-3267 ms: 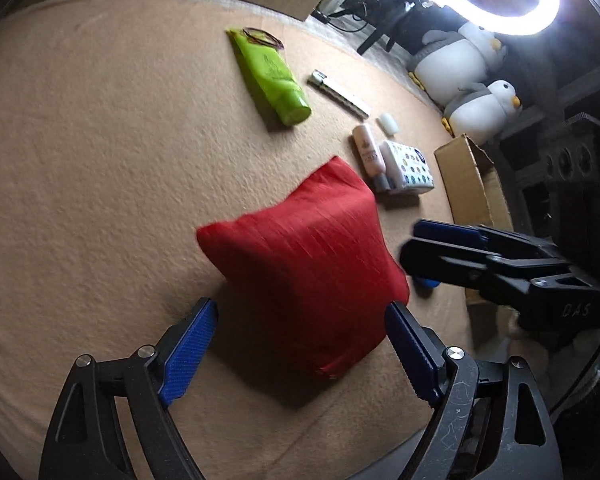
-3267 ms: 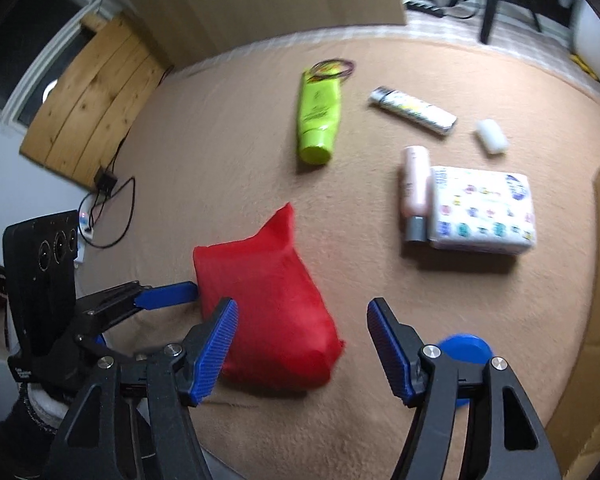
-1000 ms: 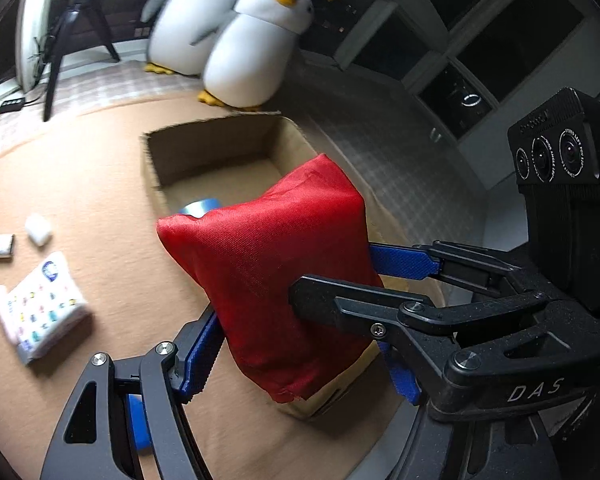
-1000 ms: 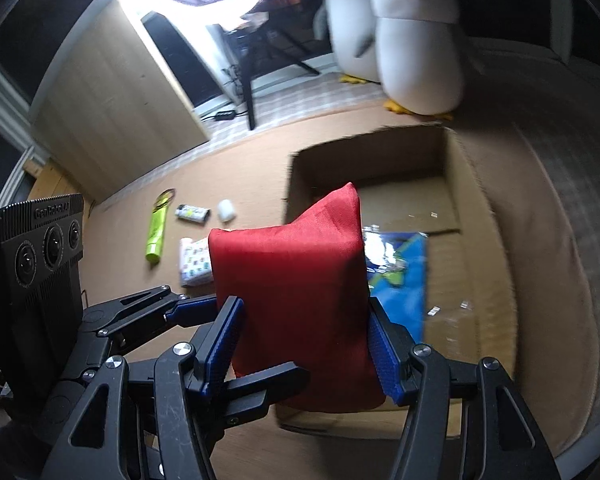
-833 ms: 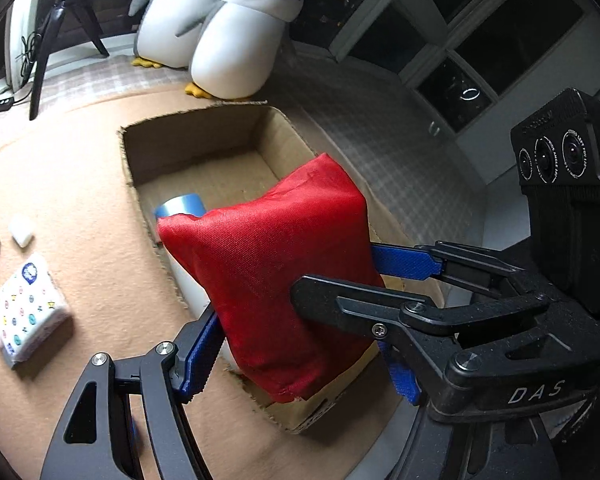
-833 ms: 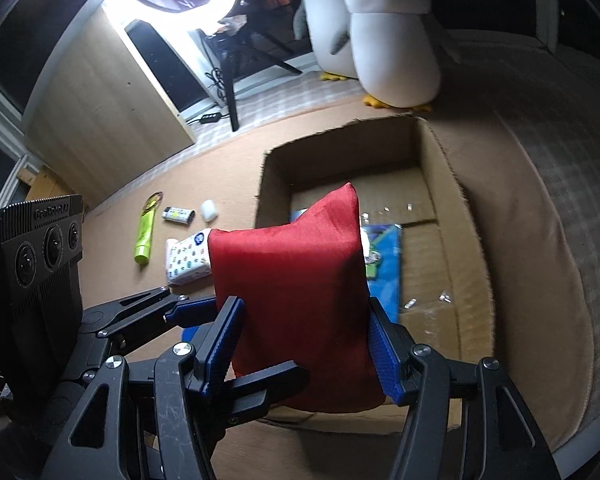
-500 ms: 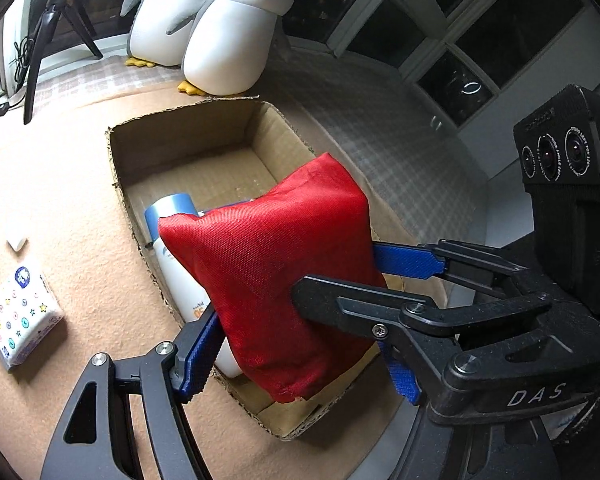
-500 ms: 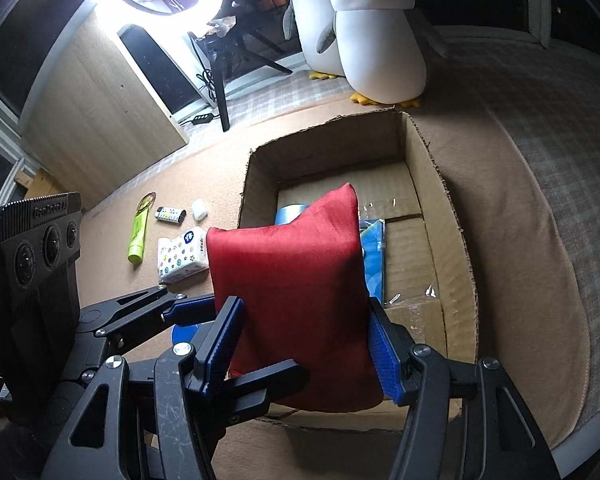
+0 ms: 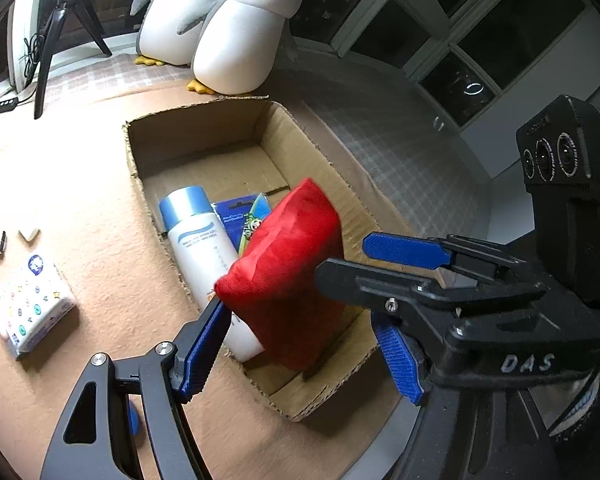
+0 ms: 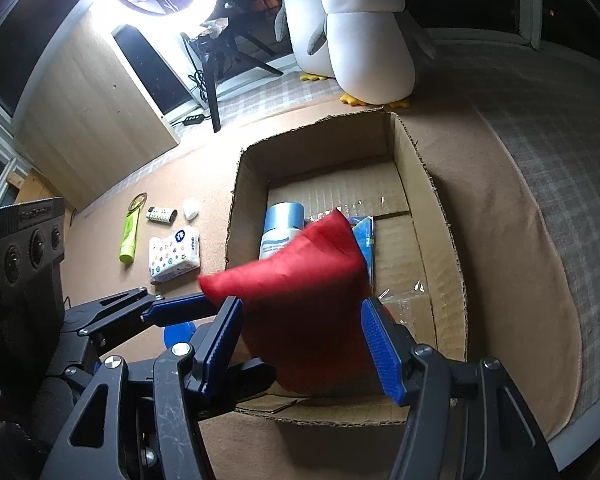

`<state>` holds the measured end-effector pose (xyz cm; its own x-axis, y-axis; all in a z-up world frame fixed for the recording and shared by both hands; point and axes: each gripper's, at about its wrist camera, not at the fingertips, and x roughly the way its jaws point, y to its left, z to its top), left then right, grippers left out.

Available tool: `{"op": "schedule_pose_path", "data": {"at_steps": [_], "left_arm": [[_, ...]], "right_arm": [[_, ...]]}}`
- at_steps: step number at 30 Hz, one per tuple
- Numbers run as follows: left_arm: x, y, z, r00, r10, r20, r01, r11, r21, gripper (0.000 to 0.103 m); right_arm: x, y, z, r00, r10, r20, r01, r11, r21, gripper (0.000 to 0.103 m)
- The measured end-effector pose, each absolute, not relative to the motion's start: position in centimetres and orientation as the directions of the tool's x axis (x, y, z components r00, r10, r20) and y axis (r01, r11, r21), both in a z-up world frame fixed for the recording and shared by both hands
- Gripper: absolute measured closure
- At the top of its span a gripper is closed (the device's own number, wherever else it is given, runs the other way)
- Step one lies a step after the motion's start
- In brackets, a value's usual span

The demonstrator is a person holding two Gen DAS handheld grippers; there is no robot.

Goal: Organize objects
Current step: 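Lift the red pouch with the right tool and carry it into the box, then open the right tool to drop the red pouch in the box, then move the left tool to the pink bottle and grasp it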

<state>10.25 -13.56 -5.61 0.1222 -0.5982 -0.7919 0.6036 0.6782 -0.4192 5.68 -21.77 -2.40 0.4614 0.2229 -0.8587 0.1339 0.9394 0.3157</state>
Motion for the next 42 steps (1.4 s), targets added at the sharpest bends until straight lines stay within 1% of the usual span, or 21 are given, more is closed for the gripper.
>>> {"op": "schedule_pose_path", "data": {"at_steps": [9, 14, 24, 29, 33, 38, 40, 42], "left_arm": [[11.0, -9.1, -4.2, 0.174, -0.612, -0.772, 0.575, 0.699, -0.425, 0.027], [12.3, -4.6, -3.6, 0.232, -0.585, -0.777, 0.534, 0.744, -0.401, 0.027], [16.1, 6.5, -4.6, 0.337, -0.478, -0.811, 0.359, 0.862, -0.359, 0.027], [17.8, 10.9, -5.5, 0.371, -0.437, -0.82, 0.267, 0.895, -0.357, 0.028], [19.3, 12.6, -6.4, 0.379, -0.41, -0.83, 0.209, 0.911, -0.355, 0.028], [21.2, 12.2, -7.7, 0.367, -0.393, -0.843, 0.181, 0.919, -0.349, 0.029], [22.0, 11.8, -8.4, 0.353, -0.388, -0.851, 0.172, 0.921, -0.349, 0.032], [22.6, 11.4, -9.1, 0.342, -0.379, -0.86, 0.168, 0.925, -0.341, 0.038]], "right_arm": [[5.2, -21.3, -1.1, 0.499, 0.19, -0.845, 0.155, 0.94, 0.303, 0.045], [5.1, -19.6, -0.5, 0.518, 0.208, -0.83, 0.134, 0.938, 0.319, 0.045], [4.7, -14.3, 0.5, 0.541, 0.216, -0.813, 0.057, 0.955, 0.291, 0.045], [4.4, -12.0, 0.2, 0.533, 0.254, -0.807, 0.038, 0.946, 0.322, 0.045], [3.9, -10.4, -0.4, 0.524, 0.277, -0.805, 0.037, 0.937, 0.347, 0.045], [3.2, -8.7, -1.2, 0.499, 0.297, -0.814, 0.035, 0.932, 0.361, 0.045], [2.8, -8.4, -1.4, 0.492, 0.301, -0.817, 0.039, 0.93, 0.366, 0.045], [2.4, -8.1, -1.4, 0.488, 0.303, -0.818, 0.041, 0.929, 0.369, 0.045]]}}
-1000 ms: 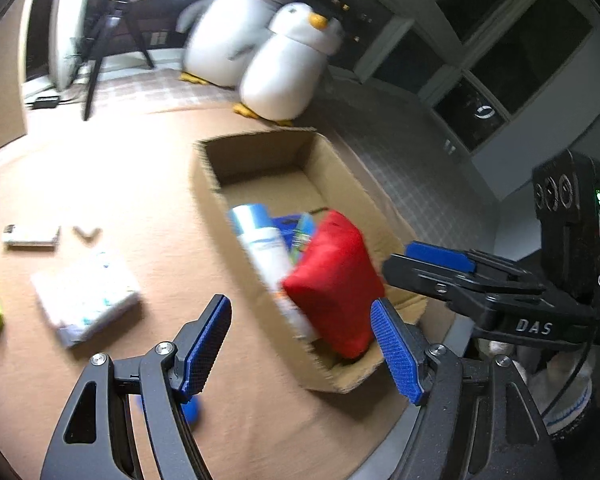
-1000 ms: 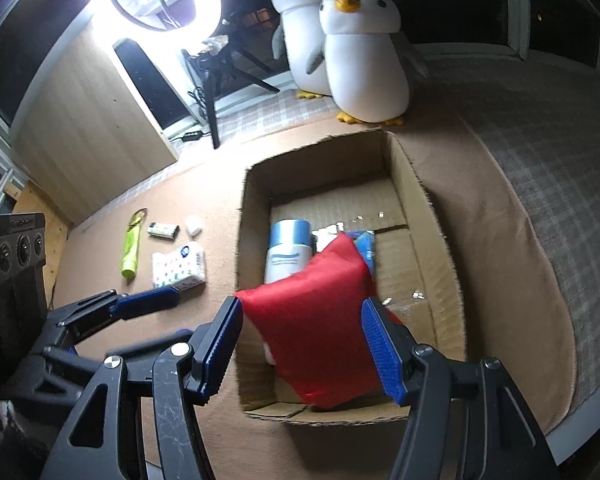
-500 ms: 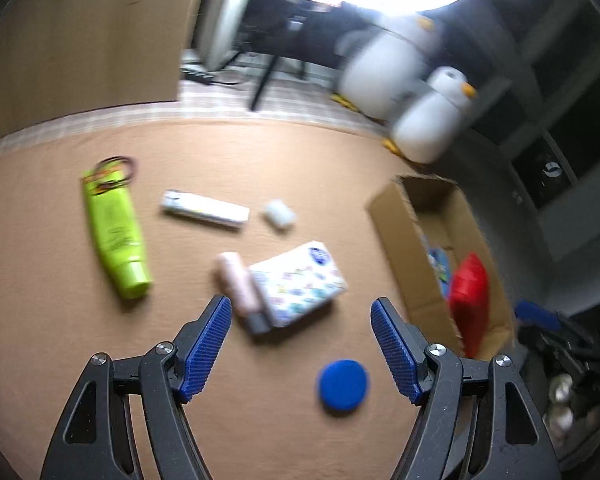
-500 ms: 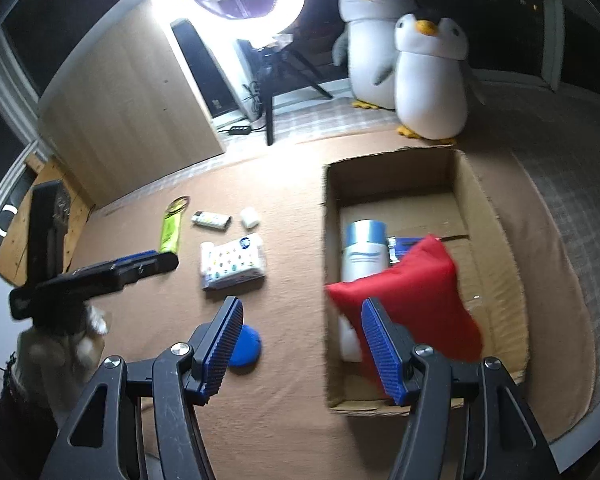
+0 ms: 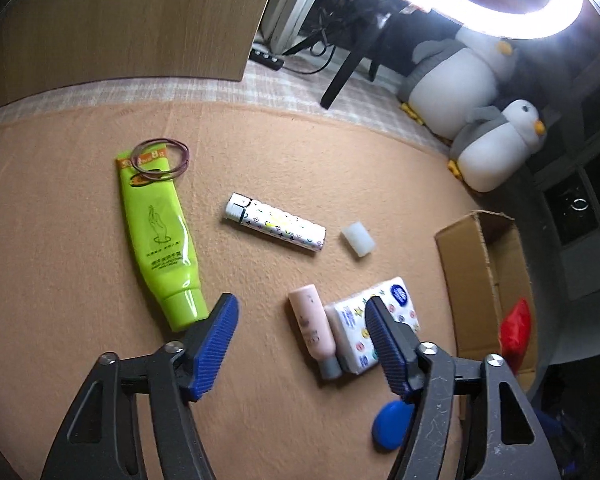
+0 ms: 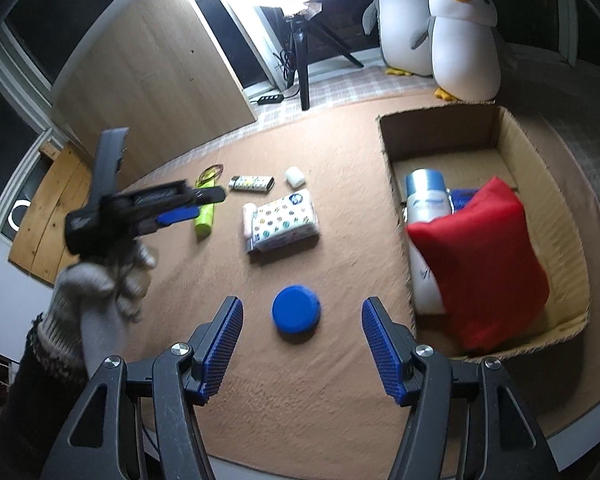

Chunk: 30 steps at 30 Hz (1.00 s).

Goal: Organize objects
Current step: 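Move the left tool to the pink bottle and grasp it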

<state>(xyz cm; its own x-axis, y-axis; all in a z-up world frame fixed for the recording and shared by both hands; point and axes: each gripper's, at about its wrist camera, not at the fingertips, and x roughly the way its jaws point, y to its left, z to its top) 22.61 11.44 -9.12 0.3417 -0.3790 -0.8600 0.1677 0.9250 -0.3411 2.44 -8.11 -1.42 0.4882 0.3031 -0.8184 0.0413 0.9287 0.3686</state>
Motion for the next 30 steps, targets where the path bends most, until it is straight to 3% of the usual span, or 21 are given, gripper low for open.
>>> {"op": "schedule_pose_path", "data": {"at_steps": [15, 30], "left_arm": [[25.5, 8.1, -12.0, 0.306, -0.287, -0.908, 0.219, 0.949, -0.226, 0.057], [23.0, 8.1, -12.8, 0.292, -0.232, -0.928, 0.296, 0.944, -0.143, 0.074]], "right_arm": [[1.1, -8.2, -1.7, 0.472, 0.281, -0.836, 0.077, 0.931, 0.357, 0.045], [1.7, -7.4, -2.2, 0.458, 0.305, -0.835, 0.054, 0.928, 0.368, 0.045]]}}
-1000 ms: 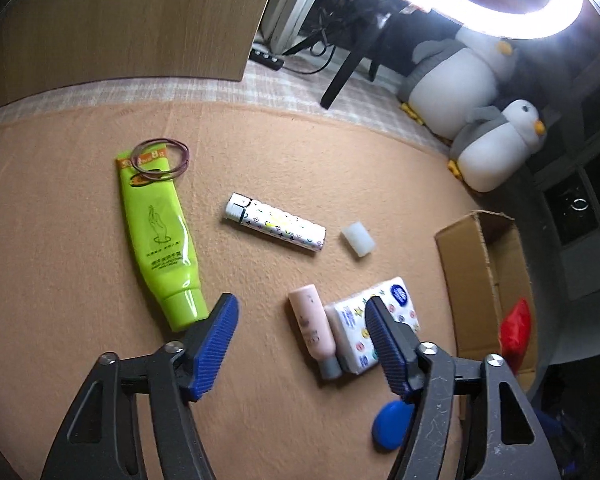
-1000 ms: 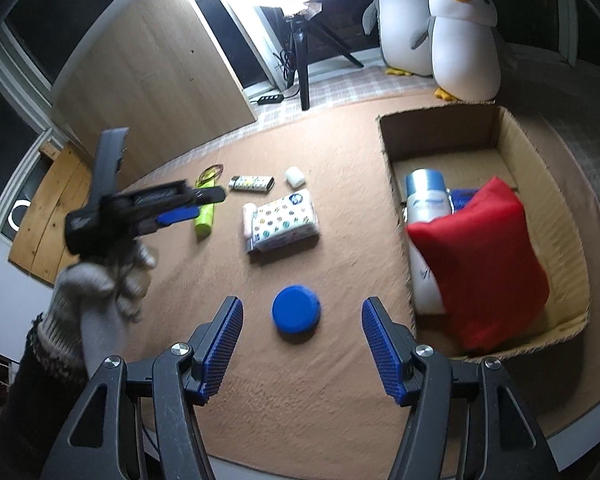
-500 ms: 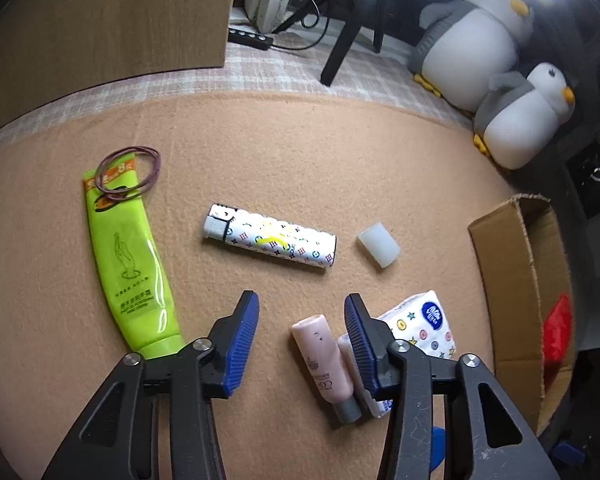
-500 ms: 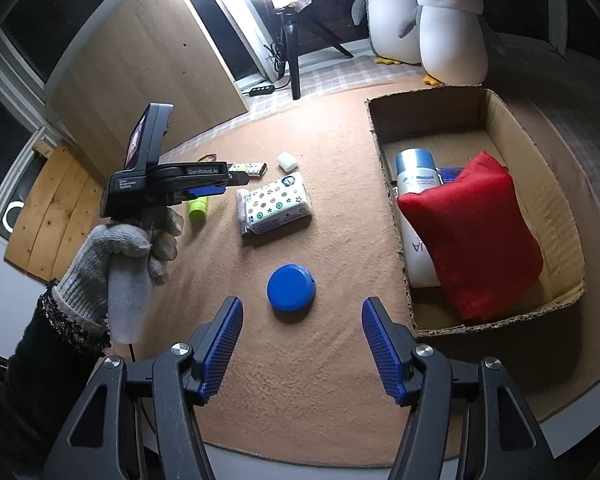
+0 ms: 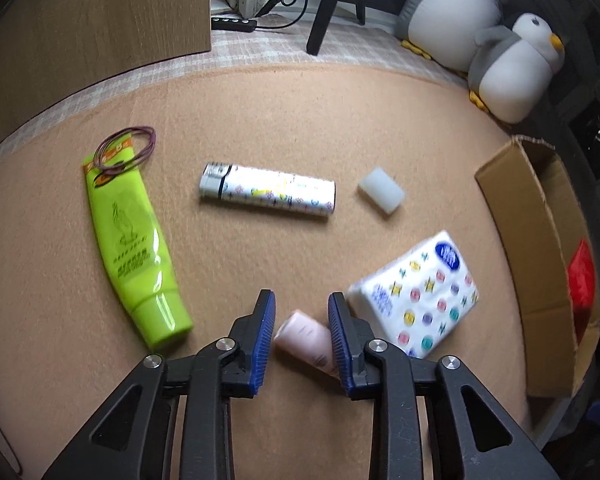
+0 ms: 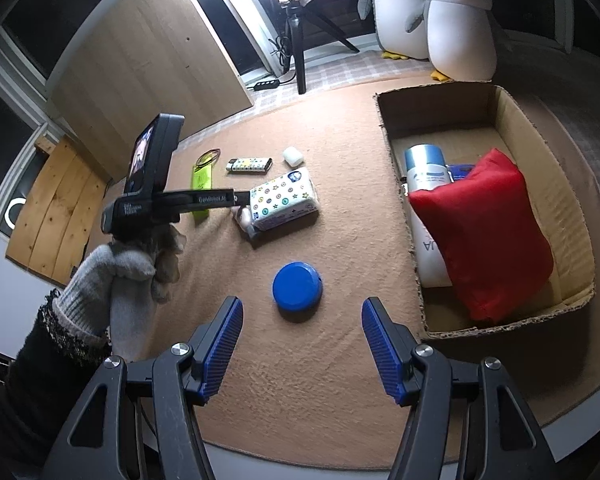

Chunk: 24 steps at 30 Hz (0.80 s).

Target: Organize objects

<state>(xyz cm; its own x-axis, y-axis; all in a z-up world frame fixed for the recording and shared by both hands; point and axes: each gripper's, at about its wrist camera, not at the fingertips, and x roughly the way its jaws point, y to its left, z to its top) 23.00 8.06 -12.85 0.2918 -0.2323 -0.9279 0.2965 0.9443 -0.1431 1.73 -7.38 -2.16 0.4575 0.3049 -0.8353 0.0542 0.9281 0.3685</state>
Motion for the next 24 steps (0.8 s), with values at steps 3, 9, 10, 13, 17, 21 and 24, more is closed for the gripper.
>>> {"op": "schedule_pose_path", "data": {"at_steps": [3, 9, 10, 13, 17, 21, 24], "left_arm": [[21.7, 8.6, -12.9, 0.293, -0.235, -0.927, 0.303, 0.942, -0.143, 0.074], [18.6, 10.5, -13.0, 0.283, -0.258, -0.924, 0.303, 0.938, -0.169, 0.074], [18.2, 11.0, -13.0, 0.279, -0.26, -0.924, 0.296, 0.939, -0.175, 0.074], [17.2, 12.4, -12.8, 0.256, -0.294, -0.921, 0.271, 0.936, -0.224, 0.073], [15.9, 13.9, -11.5, 0.271, -0.365, -0.891, 0.301, 0.911, -0.282, 0.046], [14.6, 13.4, -10.7, 0.276, -0.356, -0.893, 0.412, 0.883, -0.225, 0.028], [13.7, 12.4, -10.7, 0.267, -0.34, -0.902, 0.504, 0.847, -0.17, 0.026]], "right_arm": [[1.9, -6.9, -2.4, 0.452, 0.311, -0.836, 0.041, 0.929, 0.368, 0.045], [2.1, -6.1, -3.1, 0.437, 0.323, -0.839, 0.023, 0.929, 0.37, 0.045], [2.2, -6.0, -3.1, 0.436, 0.324, -0.84, 0.021, 0.929, 0.369, 0.045], [2.4, -5.7, -3.4, 0.433, 0.327, -0.84, 0.016, 0.929, 0.37, 0.045], [2.5, -5.4, -3.7, 0.425, 0.332, -0.842, 0.01, 0.929, 0.371, 0.045], [2.7, -5.1, -4.2, 0.414, 0.336, -0.846, 0.01, 0.928, 0.373, 0.045], [2.7, -5.0, -4.6, 0.404, 0.34, -0.849, 0.015, 0.926, 0.378, 0.045]]}}
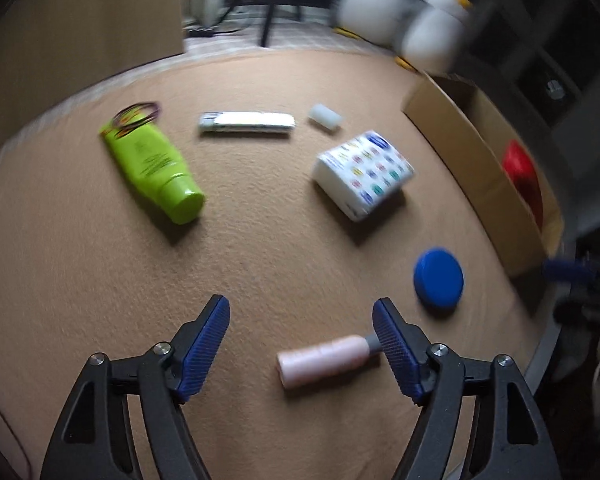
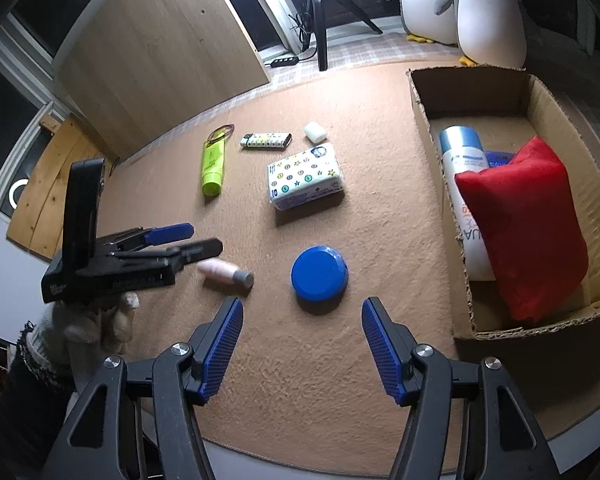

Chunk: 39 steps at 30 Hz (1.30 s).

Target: Organize objects

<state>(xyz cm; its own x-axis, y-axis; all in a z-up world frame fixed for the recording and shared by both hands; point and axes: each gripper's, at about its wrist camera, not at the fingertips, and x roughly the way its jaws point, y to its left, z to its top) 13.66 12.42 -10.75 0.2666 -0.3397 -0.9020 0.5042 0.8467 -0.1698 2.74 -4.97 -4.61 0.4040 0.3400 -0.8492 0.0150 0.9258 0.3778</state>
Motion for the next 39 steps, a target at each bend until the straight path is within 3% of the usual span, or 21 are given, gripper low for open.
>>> {"op": "schedule_pose_path", "data": {"at_steps": [11, 28, 37, 39], "left_arm": [[9.1, 11.0, -10.4, 0.246, -0.313, -0.917, 0.692, 0.72, -0.06, 0.026], [10.5, 10.6, -12.8, 0.29, -0.253, -0.923, 0.698, 0.716, 0.023, 0.027], [10.9, 10.0, -13.4, 0.271, -0.27, -0.924, 0.684, 0.729, -0.012, 0.049], [10.8, 9.9, -13.4, 0.273, -0.27, -0.923, 0.677, 0.736, -0.015, 0.058]], "right_arm": [[1.9, -5.2, -5.0, 0.397, 0.338, -0.854, 0.046, 0.921, 0.386, 0.045], [1.7, -4.4, -5.3, 0.384, 0.338, -0.859, 0.05, 0.921, 0.385, 0.045], [1.7, -4.4, -5.4, 0.382, 0.332, -0.862, 0.055, 0.924, 0.38, 0.045], [1.7, -4.4, -5.6, 0.38, 0.331, -0.864, 0.056, 0.924, 0.379, 0.045]]}}
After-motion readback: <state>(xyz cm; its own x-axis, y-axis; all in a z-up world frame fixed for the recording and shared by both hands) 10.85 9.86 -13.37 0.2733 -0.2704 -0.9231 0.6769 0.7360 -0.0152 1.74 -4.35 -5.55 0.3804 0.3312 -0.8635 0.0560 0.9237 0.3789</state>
